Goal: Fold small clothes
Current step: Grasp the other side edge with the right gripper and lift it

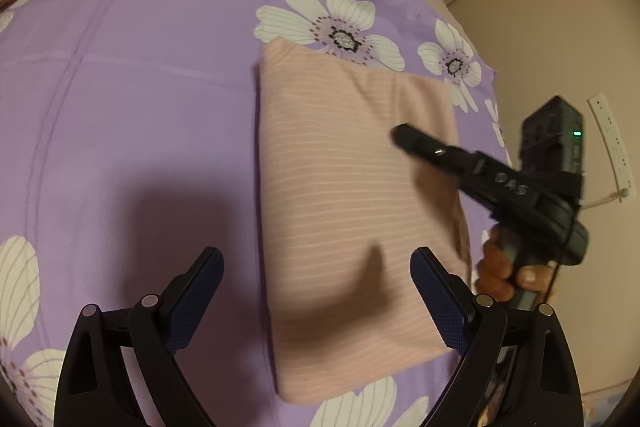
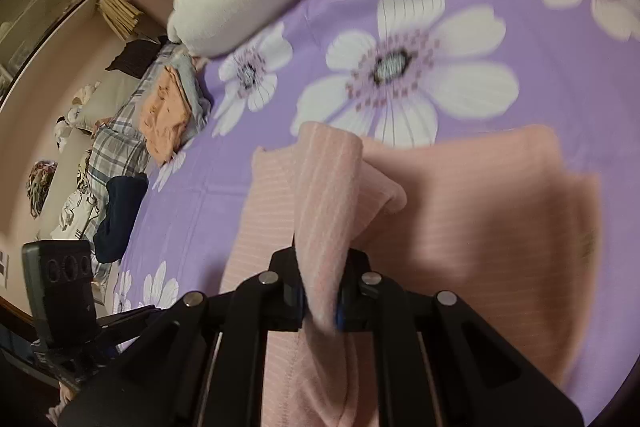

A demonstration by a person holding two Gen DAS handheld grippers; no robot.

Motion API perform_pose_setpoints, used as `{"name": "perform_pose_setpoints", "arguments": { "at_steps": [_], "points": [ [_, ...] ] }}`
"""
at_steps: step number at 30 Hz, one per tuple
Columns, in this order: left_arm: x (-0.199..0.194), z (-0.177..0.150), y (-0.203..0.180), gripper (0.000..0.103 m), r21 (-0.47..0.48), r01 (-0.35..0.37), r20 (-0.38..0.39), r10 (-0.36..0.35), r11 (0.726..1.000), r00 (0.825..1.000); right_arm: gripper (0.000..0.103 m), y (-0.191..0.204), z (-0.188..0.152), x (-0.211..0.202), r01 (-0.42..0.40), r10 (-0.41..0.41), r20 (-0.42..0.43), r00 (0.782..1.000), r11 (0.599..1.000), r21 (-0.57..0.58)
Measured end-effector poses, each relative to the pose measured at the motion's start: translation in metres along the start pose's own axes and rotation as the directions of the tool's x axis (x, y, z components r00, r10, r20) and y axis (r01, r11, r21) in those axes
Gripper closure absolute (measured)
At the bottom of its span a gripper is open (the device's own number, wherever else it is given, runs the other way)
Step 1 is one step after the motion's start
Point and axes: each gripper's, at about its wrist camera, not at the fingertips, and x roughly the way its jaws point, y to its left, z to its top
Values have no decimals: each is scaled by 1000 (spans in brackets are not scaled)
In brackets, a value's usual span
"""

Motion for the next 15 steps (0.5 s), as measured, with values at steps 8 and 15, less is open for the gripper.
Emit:
{"name": "perform_pose_setpoints", "arguments": {
  "at_steps": [8,15],
  "points": [
    [3,2,-19,9,39,6,3,-6,999,1000,92,-13,17,-50,99,-96,88,991,995,-24],
    [15,3,-41,9,93,-5,-13,6,996,1000,92,-53,13,-55,150,-153,60,986,988,48]
  ]
}}
